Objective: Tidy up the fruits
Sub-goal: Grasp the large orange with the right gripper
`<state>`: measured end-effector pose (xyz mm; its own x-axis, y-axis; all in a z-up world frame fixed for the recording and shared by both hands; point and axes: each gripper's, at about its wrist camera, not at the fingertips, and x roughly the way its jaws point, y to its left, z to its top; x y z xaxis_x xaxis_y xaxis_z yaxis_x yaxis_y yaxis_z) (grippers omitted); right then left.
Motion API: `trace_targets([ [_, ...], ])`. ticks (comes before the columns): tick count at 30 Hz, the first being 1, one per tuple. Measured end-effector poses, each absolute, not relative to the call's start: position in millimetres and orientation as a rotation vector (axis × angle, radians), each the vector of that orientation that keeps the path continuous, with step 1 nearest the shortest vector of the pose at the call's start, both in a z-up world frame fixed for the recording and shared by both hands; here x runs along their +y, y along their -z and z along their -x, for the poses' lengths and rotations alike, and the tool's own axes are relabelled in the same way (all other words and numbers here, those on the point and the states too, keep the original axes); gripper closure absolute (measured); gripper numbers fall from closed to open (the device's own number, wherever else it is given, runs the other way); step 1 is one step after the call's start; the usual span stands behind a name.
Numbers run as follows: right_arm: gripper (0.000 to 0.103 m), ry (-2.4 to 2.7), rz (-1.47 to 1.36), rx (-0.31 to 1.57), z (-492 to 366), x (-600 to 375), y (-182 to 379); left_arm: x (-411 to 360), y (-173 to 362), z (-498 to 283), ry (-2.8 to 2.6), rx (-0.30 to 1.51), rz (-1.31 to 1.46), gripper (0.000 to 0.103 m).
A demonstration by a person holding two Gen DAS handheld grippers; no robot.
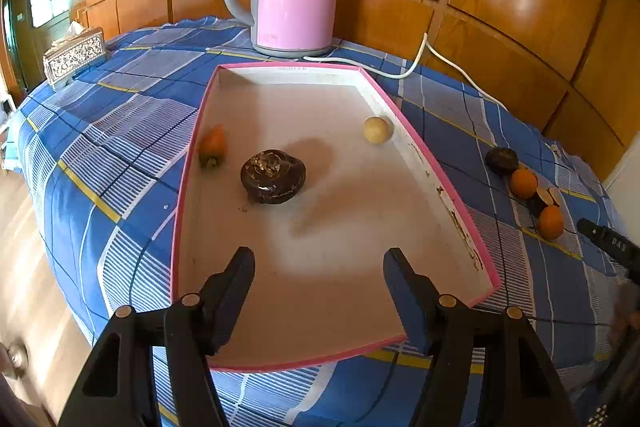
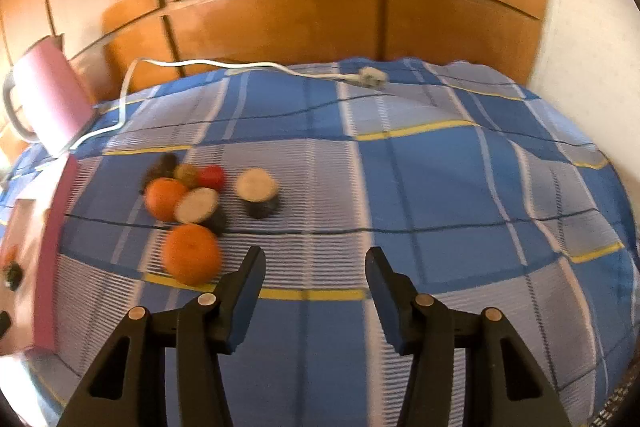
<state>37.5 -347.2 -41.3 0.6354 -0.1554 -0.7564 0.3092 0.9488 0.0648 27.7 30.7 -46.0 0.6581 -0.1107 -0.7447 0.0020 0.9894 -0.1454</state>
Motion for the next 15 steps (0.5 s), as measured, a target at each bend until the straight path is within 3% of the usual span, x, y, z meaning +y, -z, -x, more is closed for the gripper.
trace_targets([
  [15,0.05,0.074,-0.154,0.9,-69,-301,37,27,45,-27,0.075,0.854,0.144,0.033],
])
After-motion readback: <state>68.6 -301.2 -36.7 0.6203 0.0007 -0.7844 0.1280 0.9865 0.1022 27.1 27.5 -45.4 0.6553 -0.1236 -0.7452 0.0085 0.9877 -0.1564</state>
